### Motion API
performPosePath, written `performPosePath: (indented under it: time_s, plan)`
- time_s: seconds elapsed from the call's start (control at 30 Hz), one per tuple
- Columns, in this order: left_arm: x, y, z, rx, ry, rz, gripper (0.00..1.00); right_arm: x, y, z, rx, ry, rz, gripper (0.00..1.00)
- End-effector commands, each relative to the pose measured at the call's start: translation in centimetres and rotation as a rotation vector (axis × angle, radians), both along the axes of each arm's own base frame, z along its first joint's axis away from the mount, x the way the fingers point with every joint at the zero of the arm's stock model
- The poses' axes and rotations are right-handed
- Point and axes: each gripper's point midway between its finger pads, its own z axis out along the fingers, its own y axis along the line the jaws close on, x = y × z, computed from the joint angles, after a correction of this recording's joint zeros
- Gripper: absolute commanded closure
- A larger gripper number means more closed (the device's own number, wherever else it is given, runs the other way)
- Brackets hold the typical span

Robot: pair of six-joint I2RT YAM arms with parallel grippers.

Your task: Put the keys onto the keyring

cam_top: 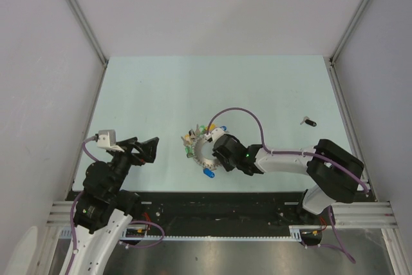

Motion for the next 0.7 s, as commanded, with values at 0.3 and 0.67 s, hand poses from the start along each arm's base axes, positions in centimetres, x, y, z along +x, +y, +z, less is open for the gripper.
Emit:
performPosePath:
  time_s: [0.3, 0.67]
  plan:
    - [0.2, 0.0, 0.5, 0.011, -0.029, -0.005, 0.0, 1.4, 0.9, 1.0, 0.015, -0.024, -0.002, 0.98]
    - [0.3, -0.6, 0.5, 0.041, -0.052, -0.045, 0.0, 2.9, 1.7, 6.6, 0.126, -0.153, -0.004, 1.0]
